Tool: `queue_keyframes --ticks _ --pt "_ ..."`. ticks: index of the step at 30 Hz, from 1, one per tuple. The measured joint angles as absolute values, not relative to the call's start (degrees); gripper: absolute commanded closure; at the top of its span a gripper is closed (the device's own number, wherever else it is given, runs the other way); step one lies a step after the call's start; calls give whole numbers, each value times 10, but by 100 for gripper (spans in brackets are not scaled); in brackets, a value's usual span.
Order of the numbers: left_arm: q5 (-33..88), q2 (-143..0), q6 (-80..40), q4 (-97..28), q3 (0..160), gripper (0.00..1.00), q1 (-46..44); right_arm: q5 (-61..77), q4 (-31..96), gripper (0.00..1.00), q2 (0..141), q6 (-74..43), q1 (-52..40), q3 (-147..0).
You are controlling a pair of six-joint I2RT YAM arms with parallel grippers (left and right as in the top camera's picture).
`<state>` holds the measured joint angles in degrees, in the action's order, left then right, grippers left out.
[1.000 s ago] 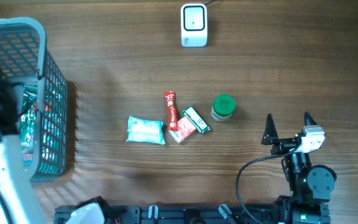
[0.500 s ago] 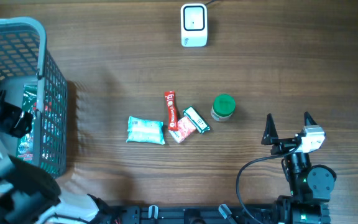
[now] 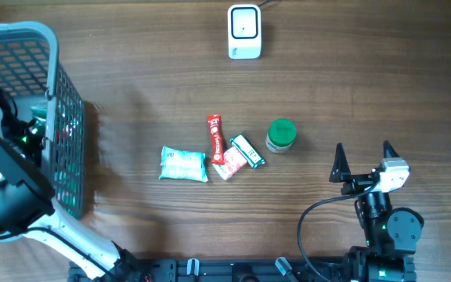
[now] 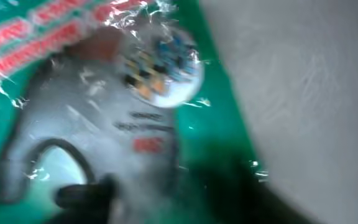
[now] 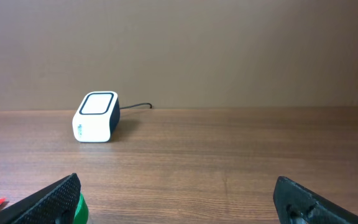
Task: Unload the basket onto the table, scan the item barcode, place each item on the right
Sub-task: 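Reach into the basket and grasp the green 3M glove bag with the left gripper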
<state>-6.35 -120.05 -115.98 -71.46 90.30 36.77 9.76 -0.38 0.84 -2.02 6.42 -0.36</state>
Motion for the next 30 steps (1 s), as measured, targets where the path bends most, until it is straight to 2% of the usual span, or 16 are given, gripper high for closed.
queue_keyframes --ticks 9,15,21,30 --pt "-190 -1216 -1158 -721 903 96 303 98 -4 0 8 -20 64 -4" --pt "-260 -1204 -1148 -732 907 96 332 98 -4 0 8 -20 64 -4" --pt "-290 -1078 -1091 -731 941 96 386 98 -4 0 8 -20 64 -4" --pt "-277 -943 -960 -643 942 96 387 98 -4 0 8 -20 64 -4"
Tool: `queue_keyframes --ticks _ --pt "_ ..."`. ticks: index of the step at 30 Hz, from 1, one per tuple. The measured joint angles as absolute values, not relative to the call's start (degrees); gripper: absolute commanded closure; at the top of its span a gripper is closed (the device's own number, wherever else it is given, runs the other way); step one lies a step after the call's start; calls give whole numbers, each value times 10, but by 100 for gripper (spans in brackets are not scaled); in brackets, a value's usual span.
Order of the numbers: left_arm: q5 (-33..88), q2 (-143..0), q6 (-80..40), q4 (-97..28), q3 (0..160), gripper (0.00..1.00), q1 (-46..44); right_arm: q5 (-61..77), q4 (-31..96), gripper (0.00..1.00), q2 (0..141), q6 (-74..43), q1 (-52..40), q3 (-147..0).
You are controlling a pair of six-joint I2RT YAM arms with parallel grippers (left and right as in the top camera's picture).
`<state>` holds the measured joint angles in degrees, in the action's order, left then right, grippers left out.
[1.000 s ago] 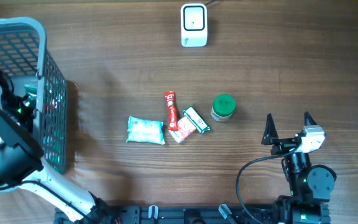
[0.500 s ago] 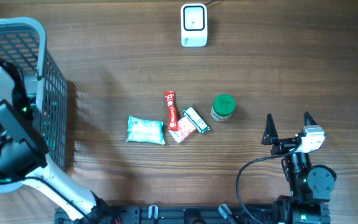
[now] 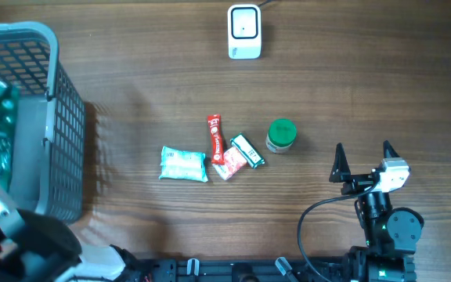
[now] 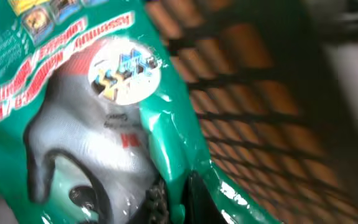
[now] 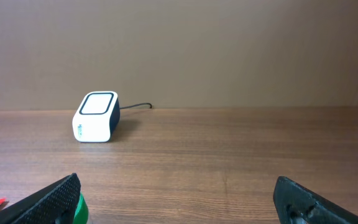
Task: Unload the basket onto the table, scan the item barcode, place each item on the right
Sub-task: 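Reach into the basket and grasp the green 3M glove bag with the left gripper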
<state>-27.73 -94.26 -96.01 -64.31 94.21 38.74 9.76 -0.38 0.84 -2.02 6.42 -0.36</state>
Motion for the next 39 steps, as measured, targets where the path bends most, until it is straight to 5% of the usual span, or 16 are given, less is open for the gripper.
queue_keyframes --ticks 8,19,22,24,30,39 --pt "-116 -717 -825 -545 943 96 387 98 -4 0 8 -20 64 -4" --pt "109 -571 -746 -593 947 96 352 98 -4 0 8 -20 64 -4" --pt "96 -579 -729 -623 947 49 326 98 -4 0 8 -20 64 -4" --pt "74 -583 -724 -625 947 2 324 98 -4 0 8 -20 64 -4" --pt "-61 -613 -748 -632 947 0 323 98 -4 0 8 -20 64 -4" --pt "-153 -814 -943 -677 948 0 334 98 -4 0 8 -20 64 -4"
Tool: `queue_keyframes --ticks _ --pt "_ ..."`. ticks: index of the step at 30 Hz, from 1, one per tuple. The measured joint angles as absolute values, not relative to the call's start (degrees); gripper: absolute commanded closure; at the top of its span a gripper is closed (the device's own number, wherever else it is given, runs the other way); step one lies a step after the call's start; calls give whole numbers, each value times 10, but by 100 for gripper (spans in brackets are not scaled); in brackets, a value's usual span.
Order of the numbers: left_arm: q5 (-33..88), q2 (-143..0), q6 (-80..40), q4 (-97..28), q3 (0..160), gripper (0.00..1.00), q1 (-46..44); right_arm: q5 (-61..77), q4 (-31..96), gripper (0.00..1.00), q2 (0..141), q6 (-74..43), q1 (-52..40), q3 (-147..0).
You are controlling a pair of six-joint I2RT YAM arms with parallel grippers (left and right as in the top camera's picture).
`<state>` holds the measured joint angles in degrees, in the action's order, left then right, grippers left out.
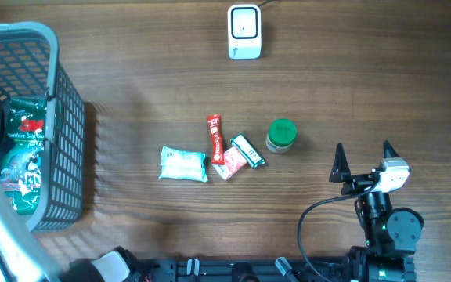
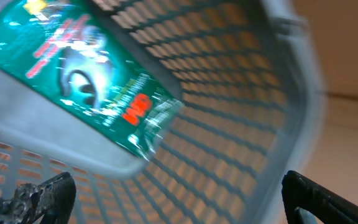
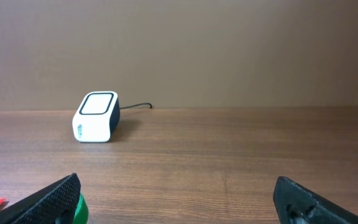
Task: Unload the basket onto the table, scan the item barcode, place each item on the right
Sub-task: 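Reach into the basket and grasp the green 3M glove bag with the left gripper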
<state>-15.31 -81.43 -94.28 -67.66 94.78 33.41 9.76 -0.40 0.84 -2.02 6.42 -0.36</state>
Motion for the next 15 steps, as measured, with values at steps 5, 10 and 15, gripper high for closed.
queue_keyframes --ticks 5,10,15 --pt "-156 -948 -1080 -766 948 0 351 98 -4 0 8 -20 64 -4" --pt "-156 -1052 -1157 -770 948 0 353 98 -4 0 8 -20 64 -4" --pt "-156 -1129 -1160 -736 948 0 353 98 -4 0 8 -20 64 -4"
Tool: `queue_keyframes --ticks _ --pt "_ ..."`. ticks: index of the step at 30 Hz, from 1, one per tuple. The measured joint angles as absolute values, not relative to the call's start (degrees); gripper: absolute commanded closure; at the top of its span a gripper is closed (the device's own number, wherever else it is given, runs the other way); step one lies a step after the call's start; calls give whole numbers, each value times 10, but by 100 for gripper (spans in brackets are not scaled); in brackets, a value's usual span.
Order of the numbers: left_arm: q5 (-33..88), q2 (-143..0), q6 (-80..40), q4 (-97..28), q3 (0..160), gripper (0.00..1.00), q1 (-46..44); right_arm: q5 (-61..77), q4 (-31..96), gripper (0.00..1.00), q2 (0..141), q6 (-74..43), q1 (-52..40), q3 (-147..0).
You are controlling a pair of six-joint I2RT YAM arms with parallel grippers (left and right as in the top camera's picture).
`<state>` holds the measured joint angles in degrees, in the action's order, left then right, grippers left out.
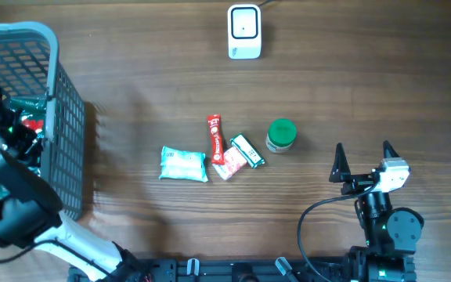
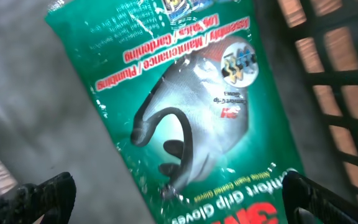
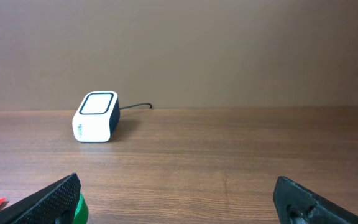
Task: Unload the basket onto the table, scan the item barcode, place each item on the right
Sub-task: 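Reach into the basket and grasp the green 3M glove bag with the left gripper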
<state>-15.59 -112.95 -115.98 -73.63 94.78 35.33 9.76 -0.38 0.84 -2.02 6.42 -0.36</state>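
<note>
A green 3M glove pack [image 2: 191, 118] lies on the grey floor of the basket [image 1: 49, 47]; a corner of the pack [image 1: 31, 104] also shows in the overhead view. My left gripper [image 2: 179, 208] hangs close over the pack's lower end, open, its fingertips [image 2: 45, 196] either side and nothing between them. The white scanner [image 1: 243, 31] stands at the table's far edge, also in the right wrist view as scanner [image 3: 96, 116]. My right gripper [image 1: 362, 160] rests open at the near right, far from the basket.
Mid-table lie a pale green packet [image 1: 183, 164], a red stick [image 1: 214, 133], a red-and-white packet [image 1: 227, 163], a small green-and-white box [image 1: 248, 150] and a green-lidded jar [image 1: 281, 135]. The basket's mesh wall [image 2: 328, 74] stands right beside the pack.
My left gripper was open and well back from the glove pack, with the basket wall in view. Now it is open close over the pack, inside the basket. The right arm has not moved.
First my left gripper was pressed close to the glove pack in the basket. Then its fingers were shut on the pack's edge. After that it was open and away, the pack lying flat in the basket. Now it is open just above the pack.
</note>
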Motion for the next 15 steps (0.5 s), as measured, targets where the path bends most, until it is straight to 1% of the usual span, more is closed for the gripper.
queue_keyframes --ticks 8,9,10,11,12,13,15 --pt "-156 -1210 -1160 -693 948 0 353 98 -4 0 8 -20 64 -4" --pt "-156 -1217 -1160 -690 948 15 353 98 -4 0 8 -20 64 -4" --pt "-156 -1223 -1160 -689 948 53 353 98 -4 0 8 -20 64 -4" --pt "-156 -1228 -1160 -689 948 79 353 98 -4 0 8 -20 64 -4" --pt "-163 -1238 -1160 -686 948 94 353 98 -4 0 8 -20 64 -4" --pt "-167 -1240 -1157 -686 949 96 353 98 -4 0 8 -20 64 -4" --pt "-175 -1242 -1133 -688 953 96 353 98 -4 0 8 -20 64 -4"
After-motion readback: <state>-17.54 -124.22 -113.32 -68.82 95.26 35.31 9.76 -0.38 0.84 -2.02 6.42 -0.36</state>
